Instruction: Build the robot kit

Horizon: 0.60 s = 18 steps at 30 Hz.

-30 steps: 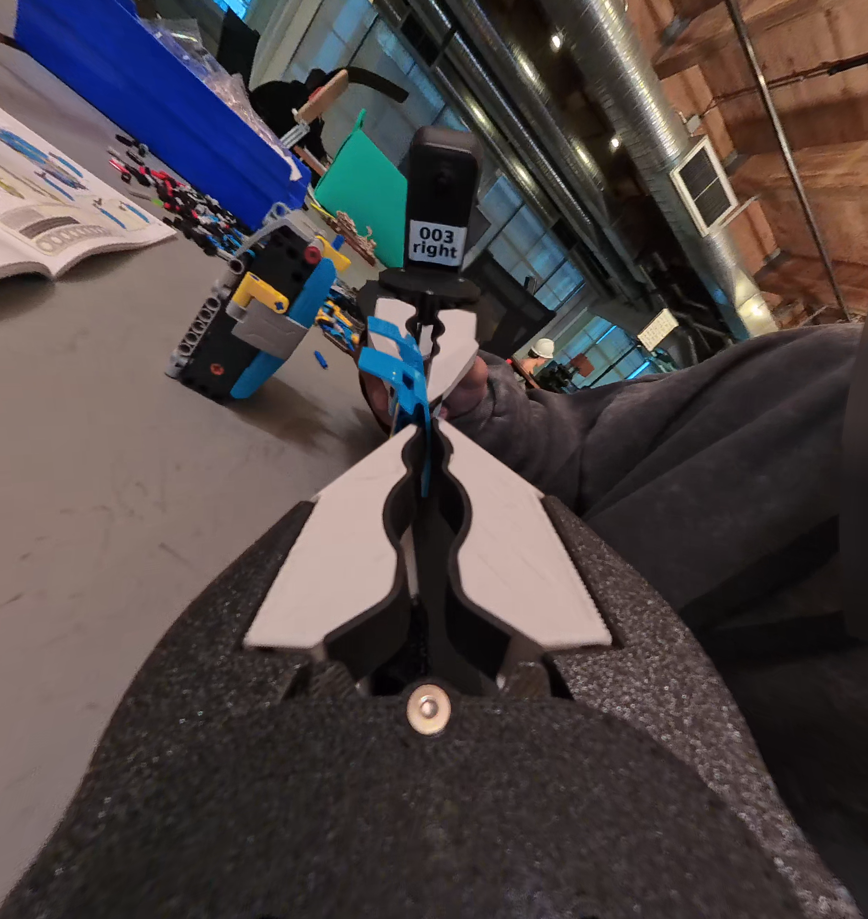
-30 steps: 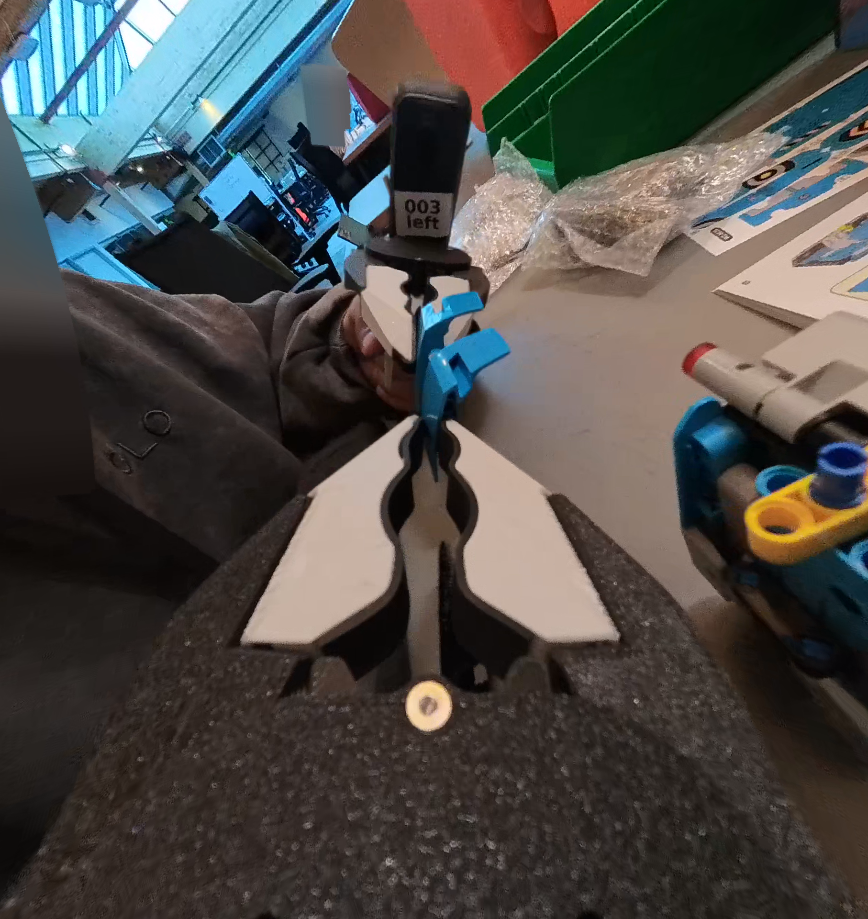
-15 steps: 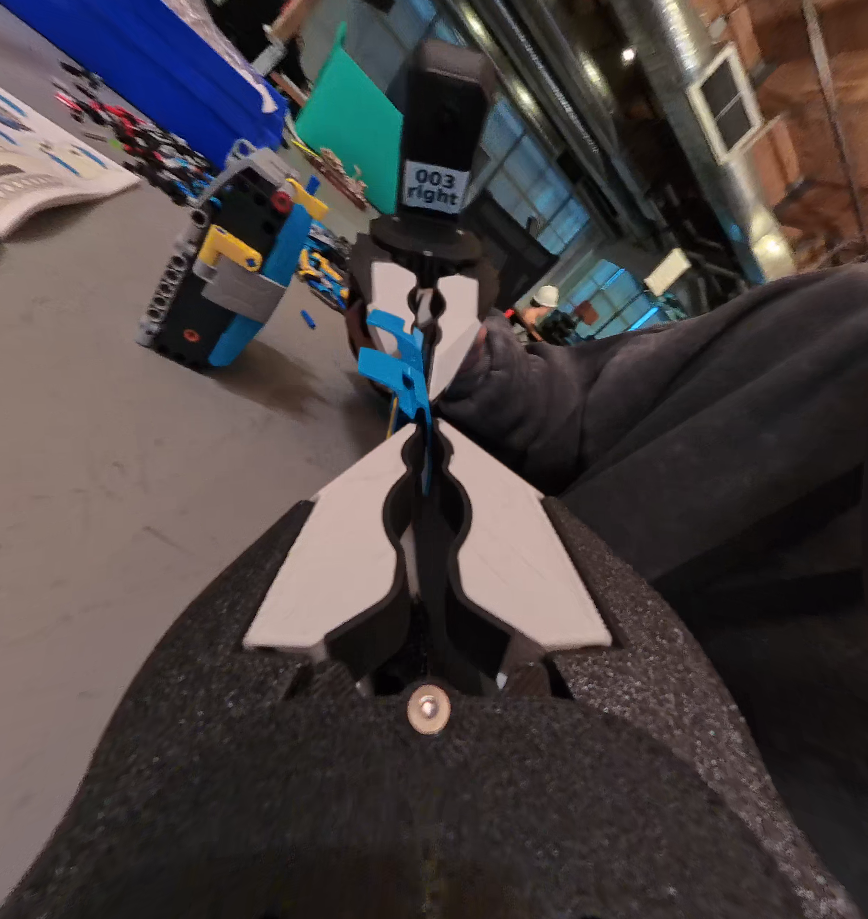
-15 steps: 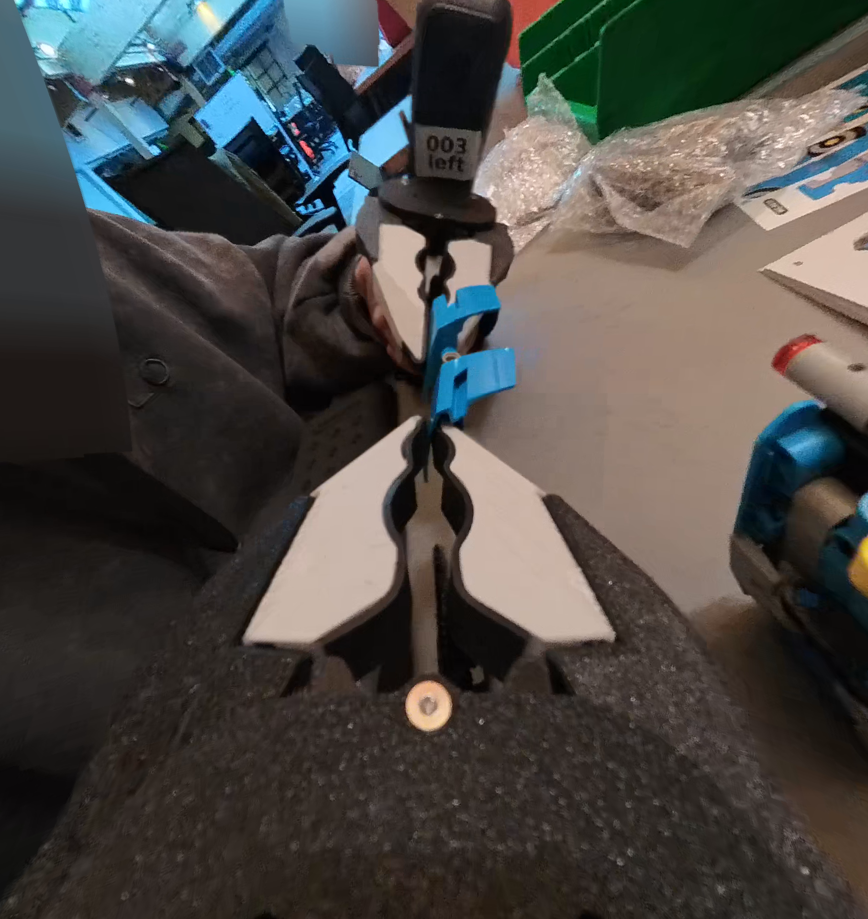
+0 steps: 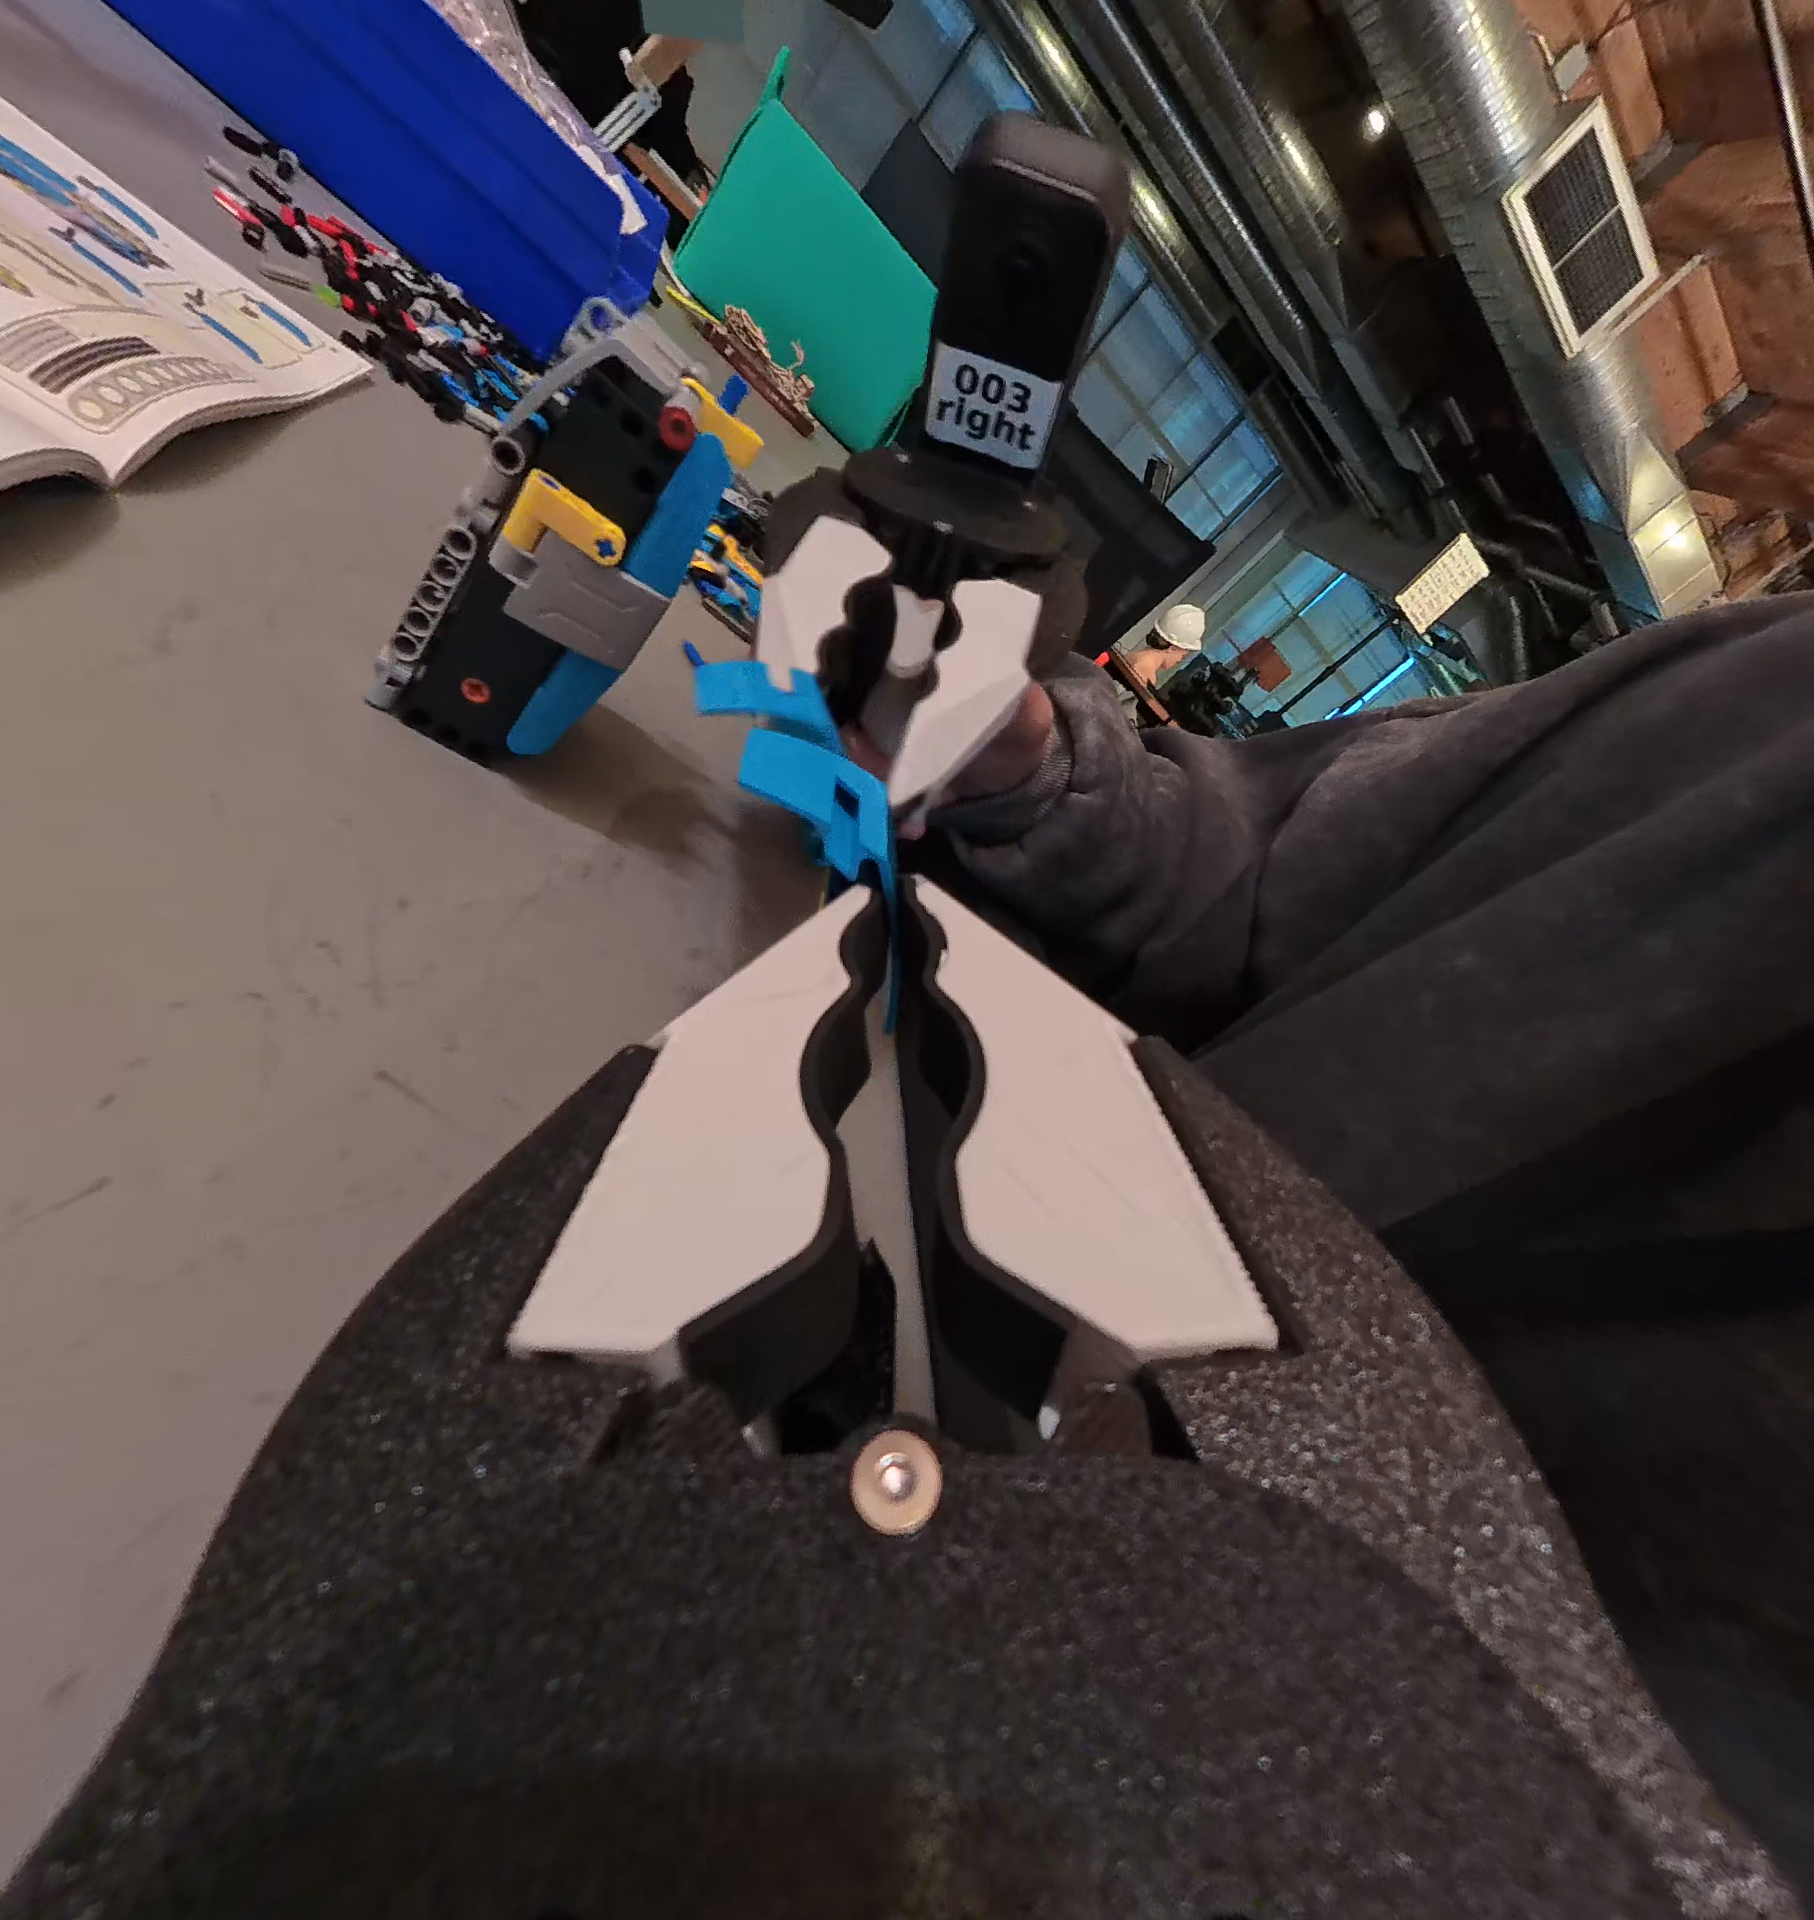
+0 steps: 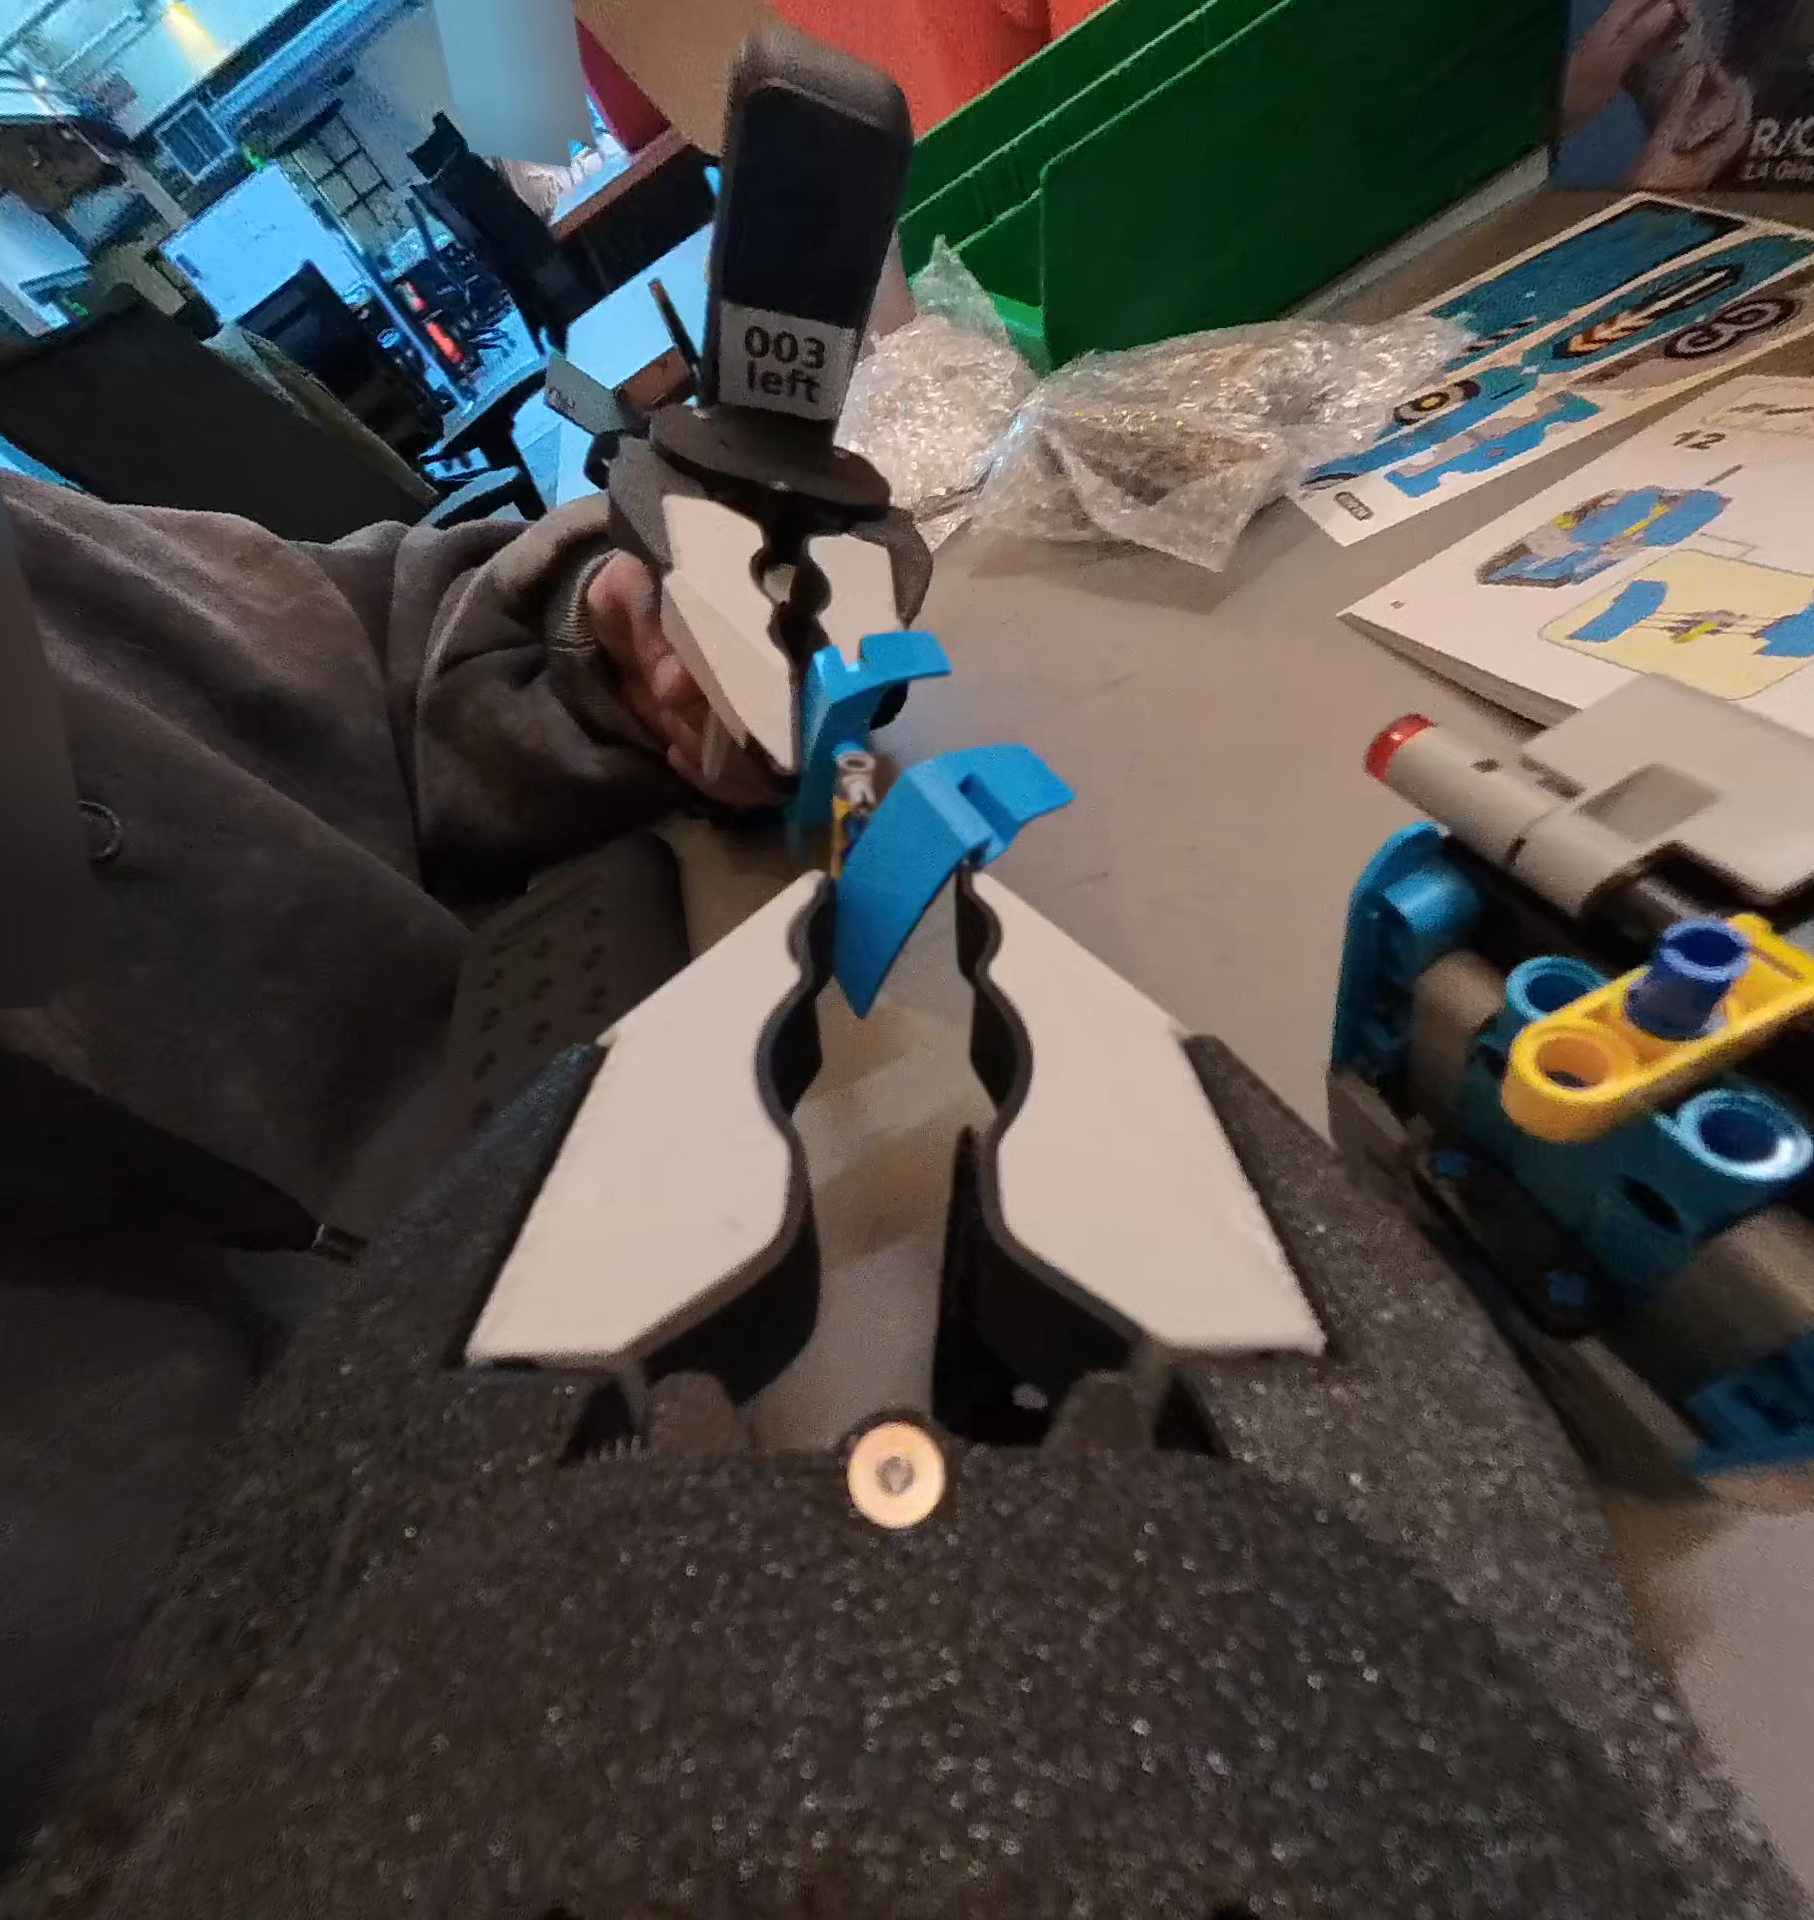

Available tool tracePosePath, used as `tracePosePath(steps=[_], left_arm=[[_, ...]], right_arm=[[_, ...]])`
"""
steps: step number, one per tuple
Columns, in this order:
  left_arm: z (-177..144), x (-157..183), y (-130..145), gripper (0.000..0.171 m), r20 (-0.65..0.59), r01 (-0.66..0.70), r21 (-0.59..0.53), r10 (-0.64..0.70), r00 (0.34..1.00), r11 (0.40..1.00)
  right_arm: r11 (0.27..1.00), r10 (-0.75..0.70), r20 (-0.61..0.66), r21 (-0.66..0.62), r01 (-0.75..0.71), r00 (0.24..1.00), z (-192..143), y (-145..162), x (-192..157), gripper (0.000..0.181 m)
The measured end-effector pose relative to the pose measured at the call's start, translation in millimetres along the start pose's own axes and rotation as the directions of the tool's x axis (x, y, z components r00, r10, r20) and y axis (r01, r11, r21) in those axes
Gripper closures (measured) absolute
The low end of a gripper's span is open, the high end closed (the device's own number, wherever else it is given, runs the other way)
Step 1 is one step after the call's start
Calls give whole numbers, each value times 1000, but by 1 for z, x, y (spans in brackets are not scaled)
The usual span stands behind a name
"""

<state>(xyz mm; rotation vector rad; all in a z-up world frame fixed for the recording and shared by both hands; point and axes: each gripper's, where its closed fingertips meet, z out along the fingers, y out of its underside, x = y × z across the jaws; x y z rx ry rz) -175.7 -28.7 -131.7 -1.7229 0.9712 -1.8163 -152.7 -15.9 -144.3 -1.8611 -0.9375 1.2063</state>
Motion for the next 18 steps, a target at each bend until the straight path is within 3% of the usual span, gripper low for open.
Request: tracePosePath(steps=[4,8,14,18], left_arm=[[4,1,5,171,10,-26,-26,26,1000,999],[1,-2,1,171,14,-2,-1,2,1000,1000],[-18,-27,-16,171,126,25,57,-32,991,998],[-19,-30,-16,171,134,27,56,-35,990,998]], right_arm=[[999,-28,21,-28,28,999,6,4,-5,180],[999,-16,38,-42,17,999,5,6,-8,181],[983,-79,-209,-181,41,975,-2,22,18,181],[936,-202,-348,-342,77,915,-15,34,8,162]])
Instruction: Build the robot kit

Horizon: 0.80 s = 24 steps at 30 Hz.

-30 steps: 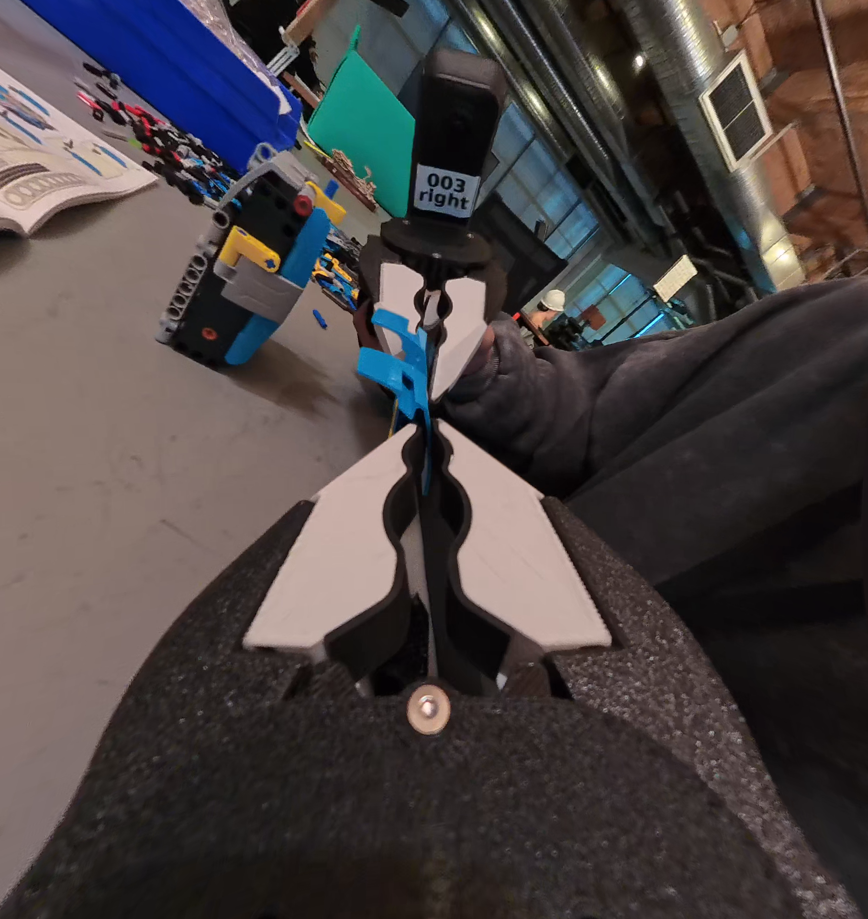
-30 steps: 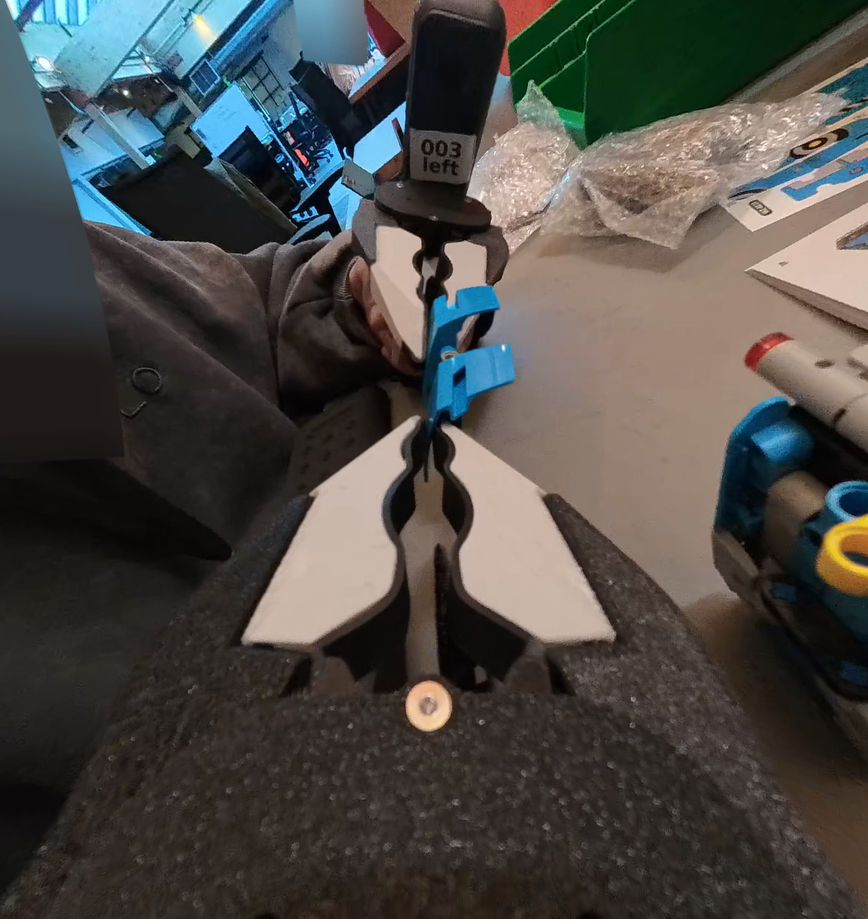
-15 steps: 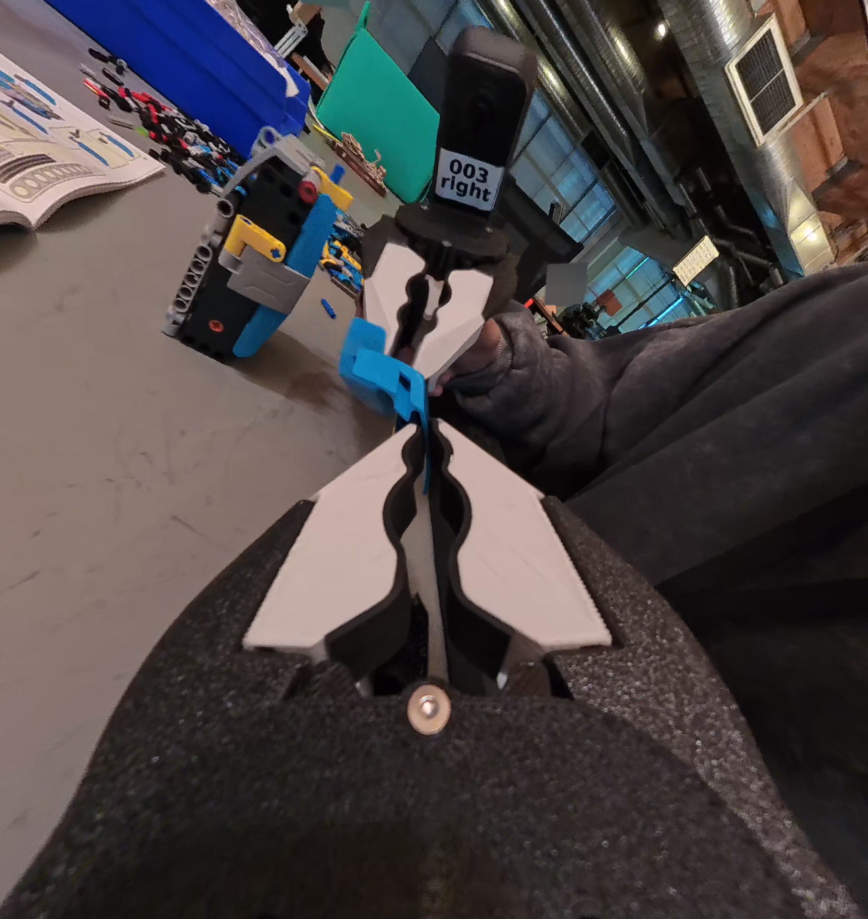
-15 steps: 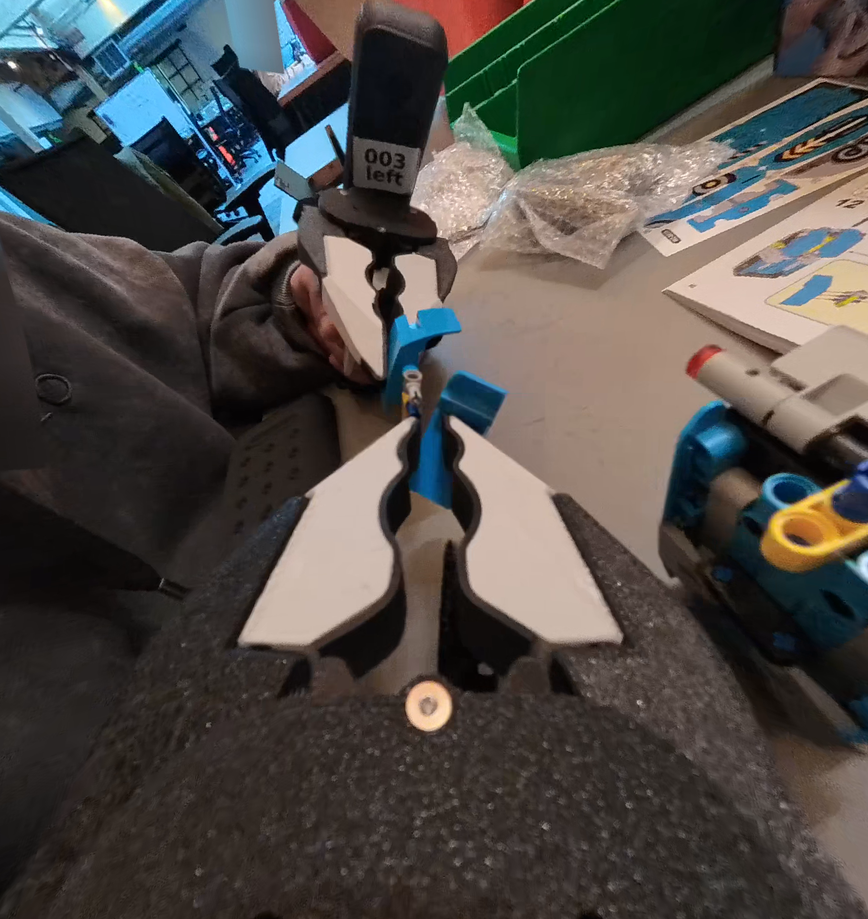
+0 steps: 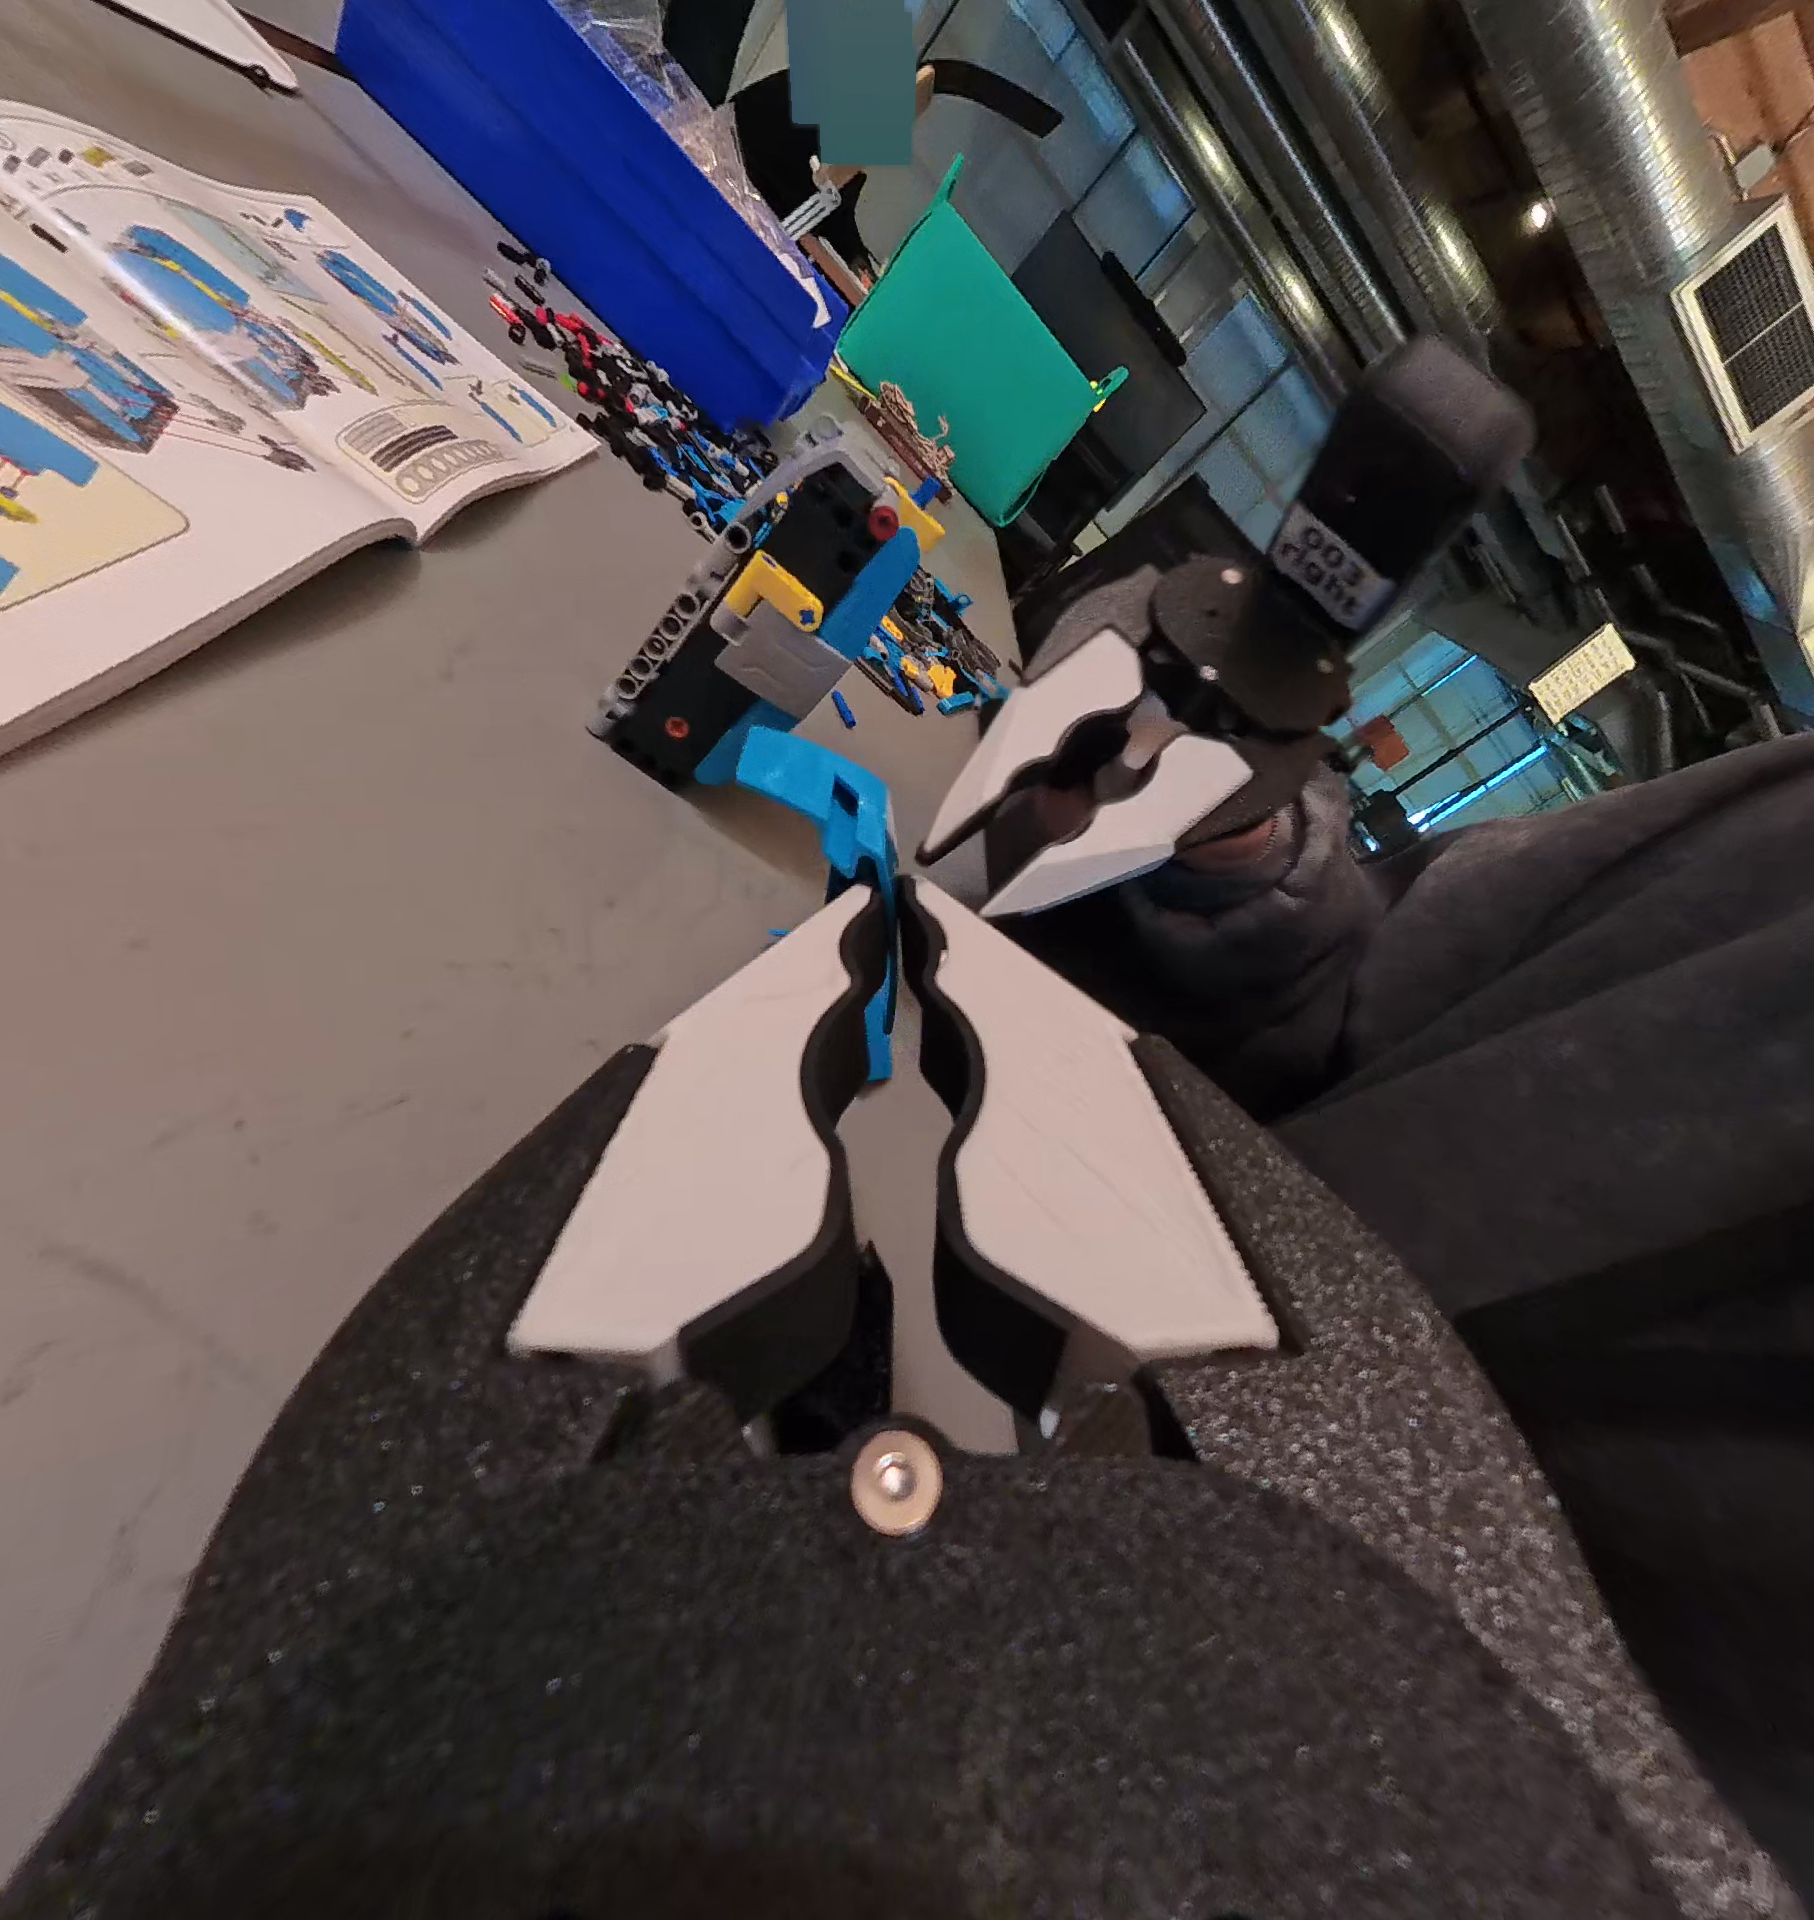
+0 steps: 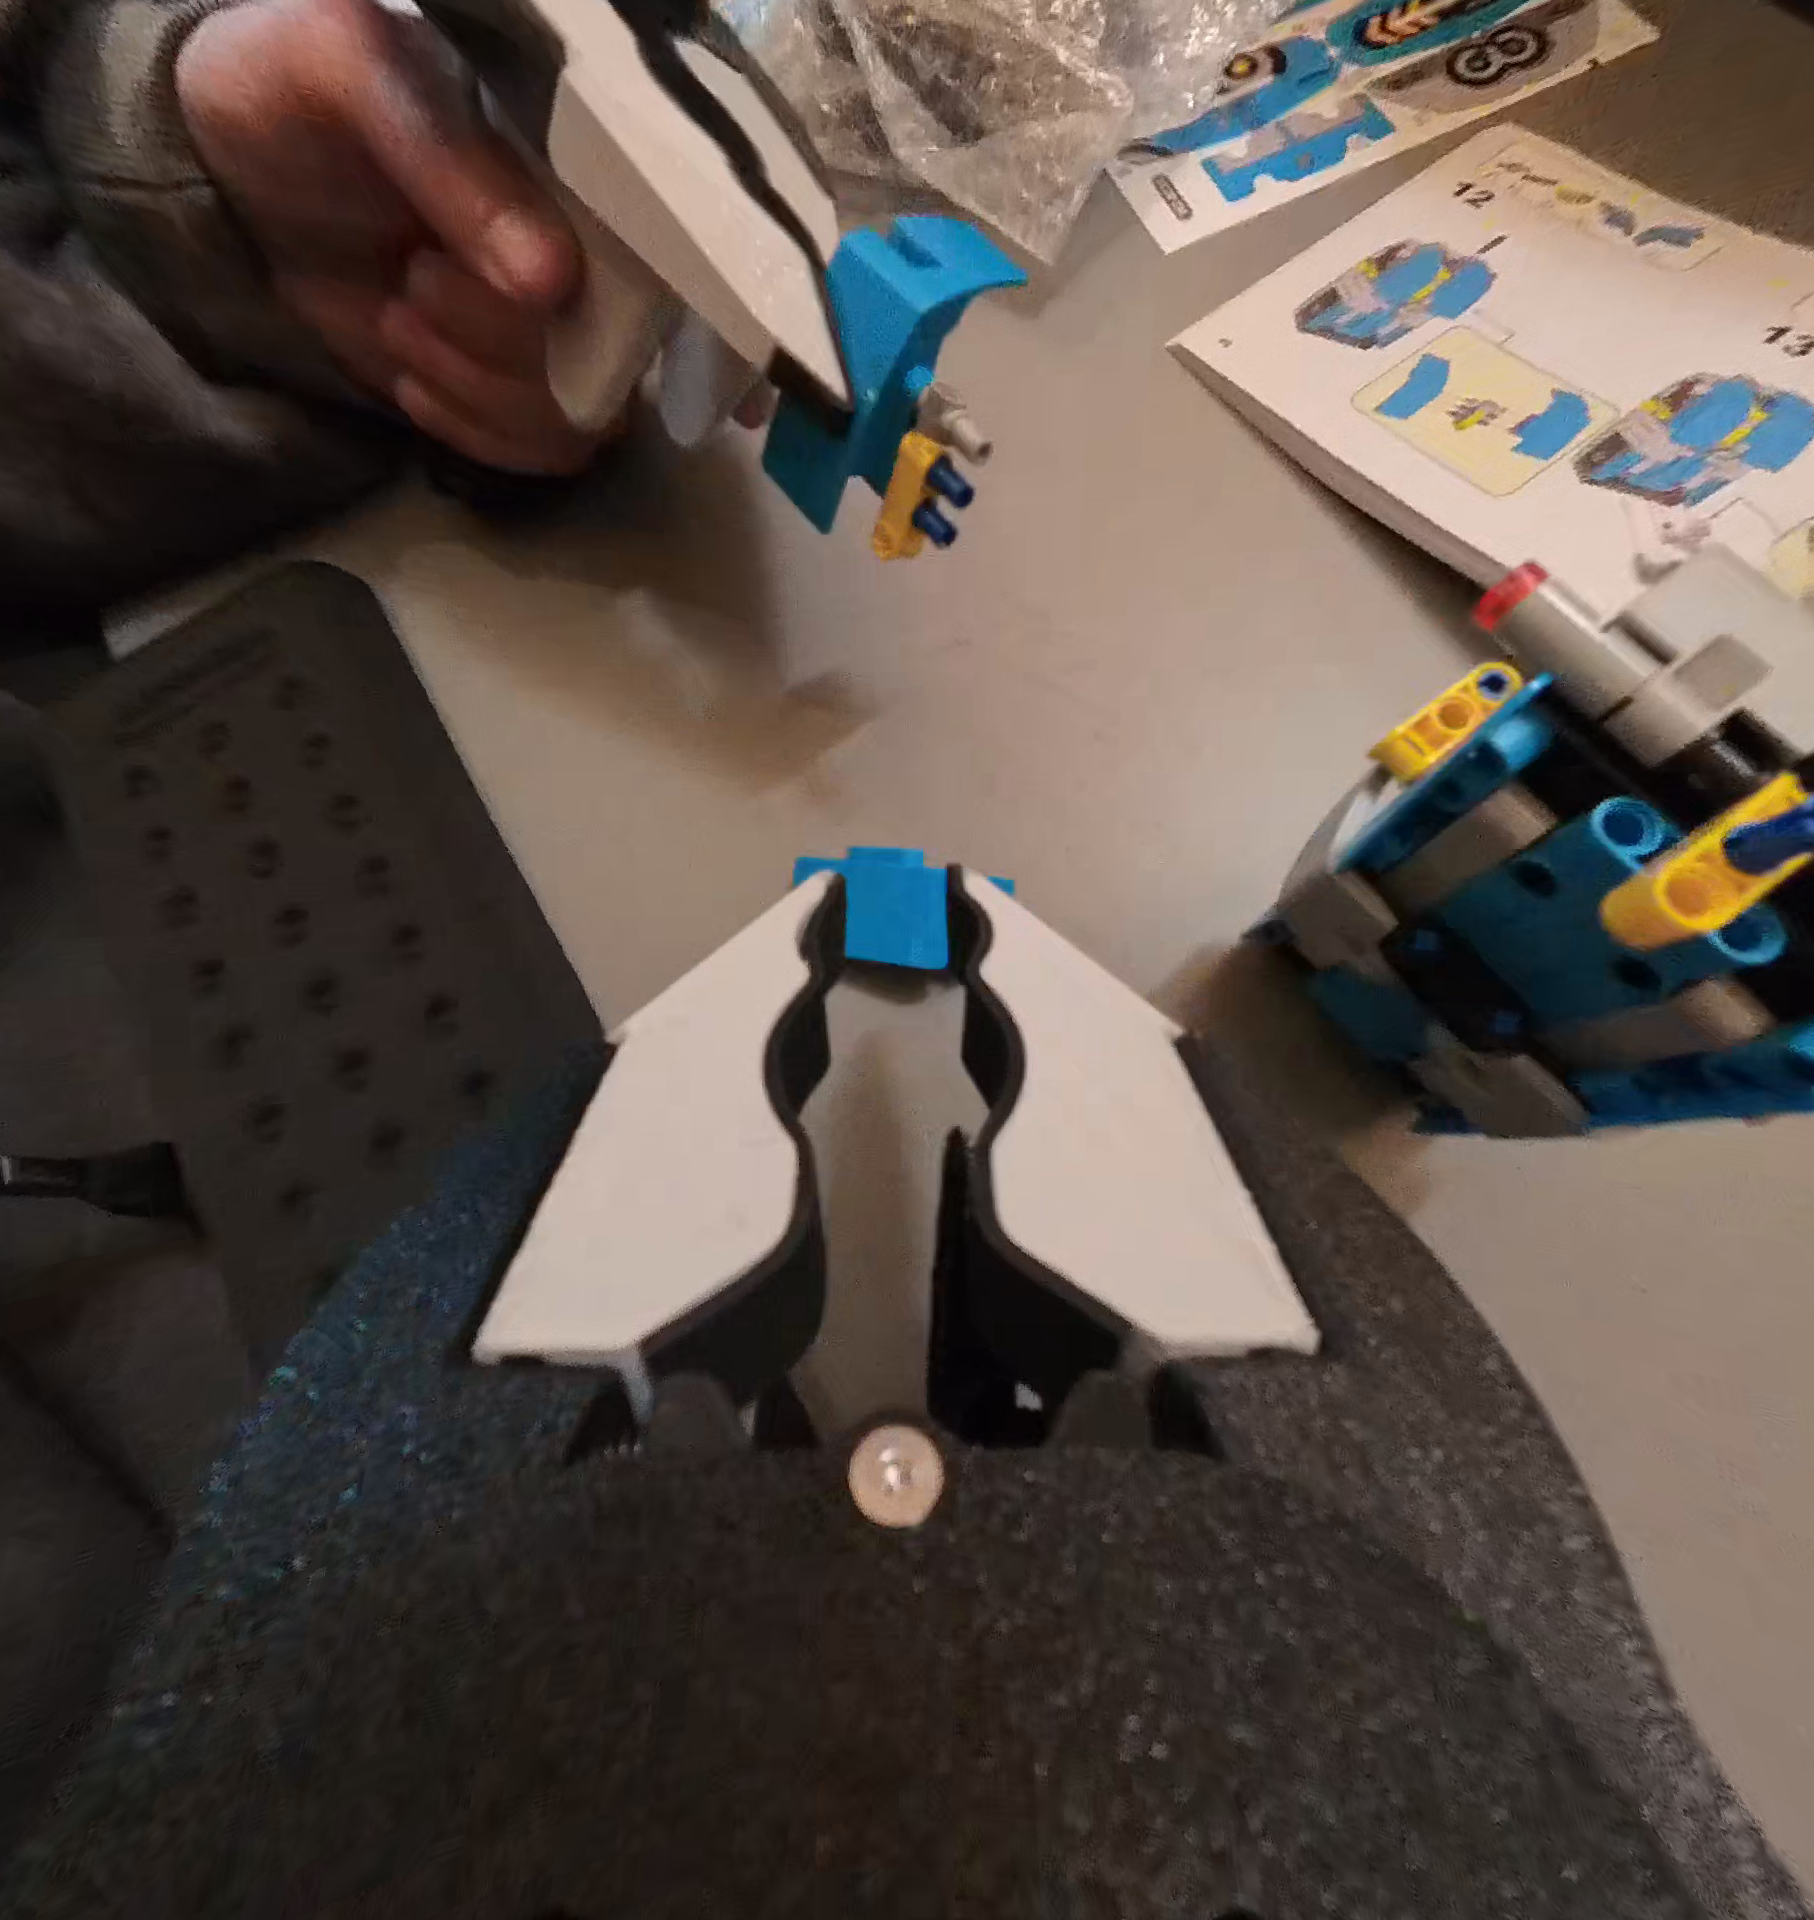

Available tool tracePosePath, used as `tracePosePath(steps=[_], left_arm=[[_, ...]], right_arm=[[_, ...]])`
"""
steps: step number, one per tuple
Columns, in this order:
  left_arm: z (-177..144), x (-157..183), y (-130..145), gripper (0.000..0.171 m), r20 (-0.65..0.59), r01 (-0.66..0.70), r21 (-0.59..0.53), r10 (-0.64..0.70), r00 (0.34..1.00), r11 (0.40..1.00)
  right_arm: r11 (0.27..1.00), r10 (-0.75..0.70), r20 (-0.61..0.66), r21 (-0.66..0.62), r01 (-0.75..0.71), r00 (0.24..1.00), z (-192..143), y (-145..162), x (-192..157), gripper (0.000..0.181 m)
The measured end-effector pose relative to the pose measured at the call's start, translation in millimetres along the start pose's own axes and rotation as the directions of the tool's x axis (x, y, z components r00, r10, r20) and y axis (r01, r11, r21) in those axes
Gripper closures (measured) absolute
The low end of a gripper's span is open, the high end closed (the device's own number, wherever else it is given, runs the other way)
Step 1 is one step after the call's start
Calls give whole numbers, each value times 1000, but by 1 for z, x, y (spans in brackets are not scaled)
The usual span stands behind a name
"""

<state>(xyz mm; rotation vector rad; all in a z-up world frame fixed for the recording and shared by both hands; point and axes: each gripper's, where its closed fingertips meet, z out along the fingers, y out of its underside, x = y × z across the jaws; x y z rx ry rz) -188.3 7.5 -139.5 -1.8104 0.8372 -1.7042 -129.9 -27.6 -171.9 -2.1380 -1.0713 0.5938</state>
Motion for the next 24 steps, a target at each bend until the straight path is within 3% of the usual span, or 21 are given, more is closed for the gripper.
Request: tracePosePath(steps=[3,5,8,15,18,20,22,24], left_arm=[[2,1,2,171,0,-13,-14,13,1000,1000],[2,2,4,171,-4,-10,-21,10,1000,1000],[4,2,9,171,1,-1,-48,1,1000,999],[22,-18,56,171,226,-9,-281,76,971,960],[29,-12,63,171,221,9,-292,59,973,956],[28,-12,63,171,227,13,-285,54,972,958],[26,-14,61,171,235,19,-277,48,971,961],[24,-15,56,171,236,32,-248,28,971,968]], right_arm=[[994,50,-69,-90,-56,996,-3,25,3,159],[970,207,5,-134,-204,978,6,39,-3,153],[890,440,91,-176,-420,894,14,48,-13,148],[828,560,189,-88,-554,807,26,30,-11,146],[777,620,276,-86,-624,734,29,20,-15,143],[789,607,260,-83,-608,751,31,20,-14,144],[805,587,236,-71,-589,774,31,20,-13,155],[783,594,305,-10,-621,744,26,7,-13,165]])
